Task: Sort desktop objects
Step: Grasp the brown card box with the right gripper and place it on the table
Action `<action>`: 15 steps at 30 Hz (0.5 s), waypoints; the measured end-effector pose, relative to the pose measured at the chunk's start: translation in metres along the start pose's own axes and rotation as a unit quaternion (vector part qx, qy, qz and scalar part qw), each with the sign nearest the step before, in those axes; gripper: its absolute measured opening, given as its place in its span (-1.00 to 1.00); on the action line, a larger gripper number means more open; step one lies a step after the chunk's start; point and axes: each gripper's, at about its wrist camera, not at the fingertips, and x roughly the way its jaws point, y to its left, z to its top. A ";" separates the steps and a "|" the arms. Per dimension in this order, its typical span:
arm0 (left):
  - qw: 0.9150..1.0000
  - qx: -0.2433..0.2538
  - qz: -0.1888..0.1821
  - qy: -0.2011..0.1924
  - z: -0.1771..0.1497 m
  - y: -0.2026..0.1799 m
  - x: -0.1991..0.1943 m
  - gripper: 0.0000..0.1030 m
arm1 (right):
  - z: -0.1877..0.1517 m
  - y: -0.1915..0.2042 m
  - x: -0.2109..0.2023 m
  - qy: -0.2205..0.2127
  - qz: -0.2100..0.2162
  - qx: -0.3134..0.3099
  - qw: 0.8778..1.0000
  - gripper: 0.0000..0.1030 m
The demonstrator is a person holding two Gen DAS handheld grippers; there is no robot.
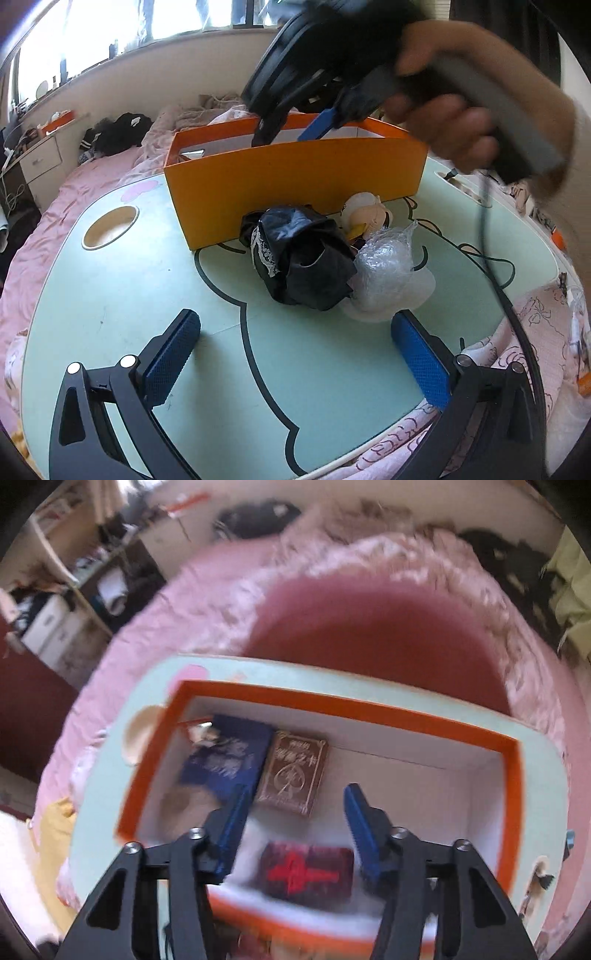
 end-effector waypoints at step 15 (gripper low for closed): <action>1.000 0.000 -0.003 -0.002 0.003 -0.006 0.001 0.99 | 0.009 -0.006 0.036 0.051 -0.062 -0.007 0.997 -0.16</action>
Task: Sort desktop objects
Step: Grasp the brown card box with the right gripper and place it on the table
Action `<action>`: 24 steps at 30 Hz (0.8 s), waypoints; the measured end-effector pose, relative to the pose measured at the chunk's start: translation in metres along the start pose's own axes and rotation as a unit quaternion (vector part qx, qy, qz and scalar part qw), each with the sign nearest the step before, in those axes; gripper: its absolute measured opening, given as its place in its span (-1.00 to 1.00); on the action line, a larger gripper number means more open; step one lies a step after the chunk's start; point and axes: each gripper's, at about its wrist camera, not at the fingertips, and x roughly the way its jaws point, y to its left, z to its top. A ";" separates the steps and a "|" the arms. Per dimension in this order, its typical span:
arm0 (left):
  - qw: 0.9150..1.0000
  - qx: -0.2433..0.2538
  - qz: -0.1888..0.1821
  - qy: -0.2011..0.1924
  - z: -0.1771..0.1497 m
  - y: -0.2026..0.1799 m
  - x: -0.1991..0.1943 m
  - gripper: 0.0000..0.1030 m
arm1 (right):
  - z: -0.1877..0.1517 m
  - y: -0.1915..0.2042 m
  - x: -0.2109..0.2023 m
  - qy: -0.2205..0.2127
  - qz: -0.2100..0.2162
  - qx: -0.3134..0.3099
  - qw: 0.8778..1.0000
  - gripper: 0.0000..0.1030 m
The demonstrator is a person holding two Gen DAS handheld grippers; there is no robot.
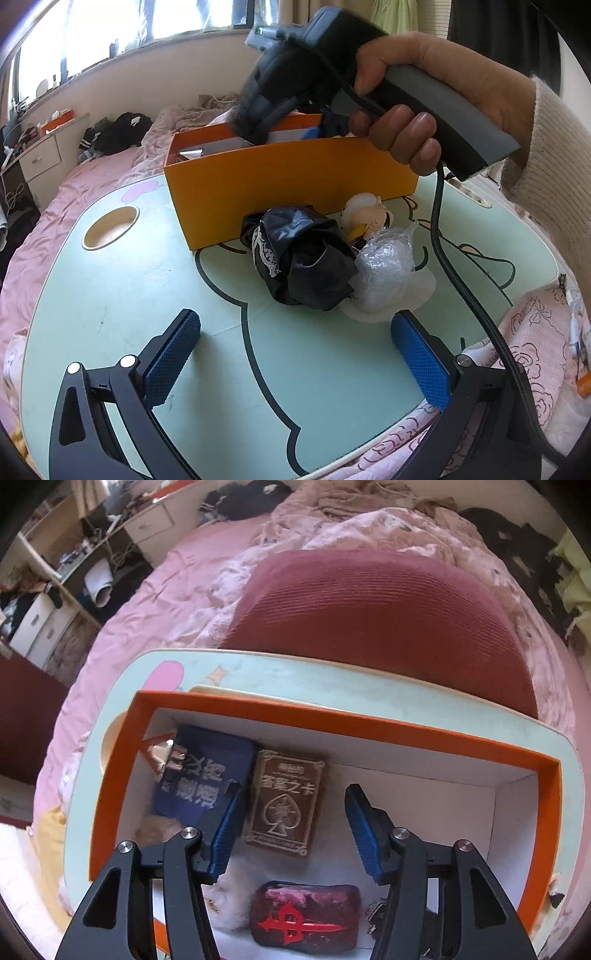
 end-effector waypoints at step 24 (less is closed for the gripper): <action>1.000 0.001 0.000 -0.001 -0.003 -0.001 0.002 0.99 | -0.169 -0.043 -0.118 -0.202 0.095 -0.031 0.974 -0.23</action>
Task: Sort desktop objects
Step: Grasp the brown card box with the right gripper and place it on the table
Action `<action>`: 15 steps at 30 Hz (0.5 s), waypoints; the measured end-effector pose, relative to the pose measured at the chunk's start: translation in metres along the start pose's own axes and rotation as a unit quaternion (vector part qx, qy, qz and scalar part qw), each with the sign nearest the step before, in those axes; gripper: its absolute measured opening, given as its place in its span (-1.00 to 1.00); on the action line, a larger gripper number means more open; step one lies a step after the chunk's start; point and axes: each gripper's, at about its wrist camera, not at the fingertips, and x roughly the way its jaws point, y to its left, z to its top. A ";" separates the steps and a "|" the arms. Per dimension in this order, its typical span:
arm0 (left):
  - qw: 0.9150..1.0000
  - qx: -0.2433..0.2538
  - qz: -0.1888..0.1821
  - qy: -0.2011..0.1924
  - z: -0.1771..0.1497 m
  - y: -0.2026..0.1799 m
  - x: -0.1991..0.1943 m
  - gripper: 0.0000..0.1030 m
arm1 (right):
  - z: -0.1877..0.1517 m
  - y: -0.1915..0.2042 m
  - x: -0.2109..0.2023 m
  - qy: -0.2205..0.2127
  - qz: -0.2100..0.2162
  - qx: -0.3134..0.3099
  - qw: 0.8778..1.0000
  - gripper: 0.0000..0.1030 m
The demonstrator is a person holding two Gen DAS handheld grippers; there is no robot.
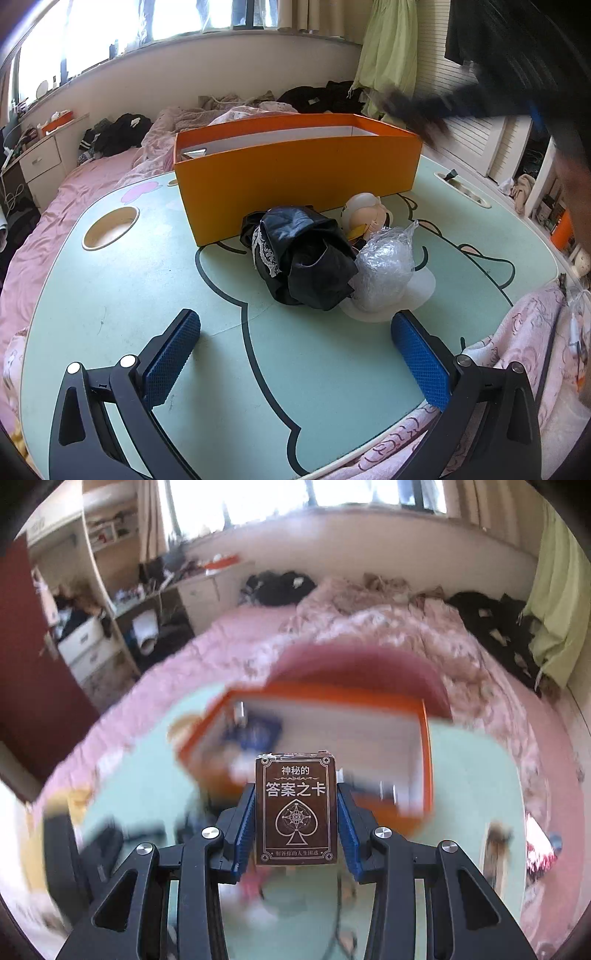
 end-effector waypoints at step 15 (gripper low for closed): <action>1.000 0.000 0.000 0.000 0.000 0.000 0.000 0.99 | -0.095 -0.013 -0.003 -0.041 -0.026 0.042 0.998 0.63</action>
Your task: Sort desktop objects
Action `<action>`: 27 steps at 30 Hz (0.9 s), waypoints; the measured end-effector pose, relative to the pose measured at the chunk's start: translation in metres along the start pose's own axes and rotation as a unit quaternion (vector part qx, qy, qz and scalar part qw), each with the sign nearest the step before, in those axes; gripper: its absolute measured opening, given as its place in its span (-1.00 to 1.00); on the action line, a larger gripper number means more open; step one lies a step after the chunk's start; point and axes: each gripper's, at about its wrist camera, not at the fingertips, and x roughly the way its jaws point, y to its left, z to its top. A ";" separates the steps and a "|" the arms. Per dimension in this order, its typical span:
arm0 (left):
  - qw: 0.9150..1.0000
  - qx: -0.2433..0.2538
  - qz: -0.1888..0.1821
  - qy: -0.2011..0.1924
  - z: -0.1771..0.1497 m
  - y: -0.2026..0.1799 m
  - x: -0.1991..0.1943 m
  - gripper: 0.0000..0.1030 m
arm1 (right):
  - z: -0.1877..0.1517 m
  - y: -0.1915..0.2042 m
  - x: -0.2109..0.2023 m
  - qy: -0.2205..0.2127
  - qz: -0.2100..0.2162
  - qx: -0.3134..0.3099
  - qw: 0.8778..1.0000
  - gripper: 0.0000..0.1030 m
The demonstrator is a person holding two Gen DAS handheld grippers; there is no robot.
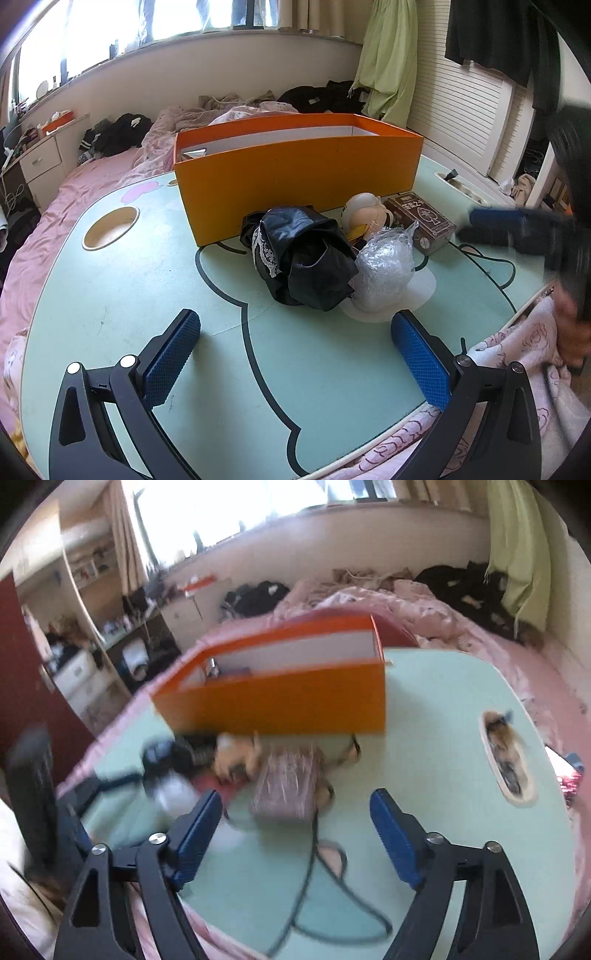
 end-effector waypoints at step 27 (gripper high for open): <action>0.996 0.069 0.056 0.032 0.142 0.041 -0.007 -0.30 | -0.037 0.010 -0.007 -0.068 -0.054 -0.053 0.995 0.99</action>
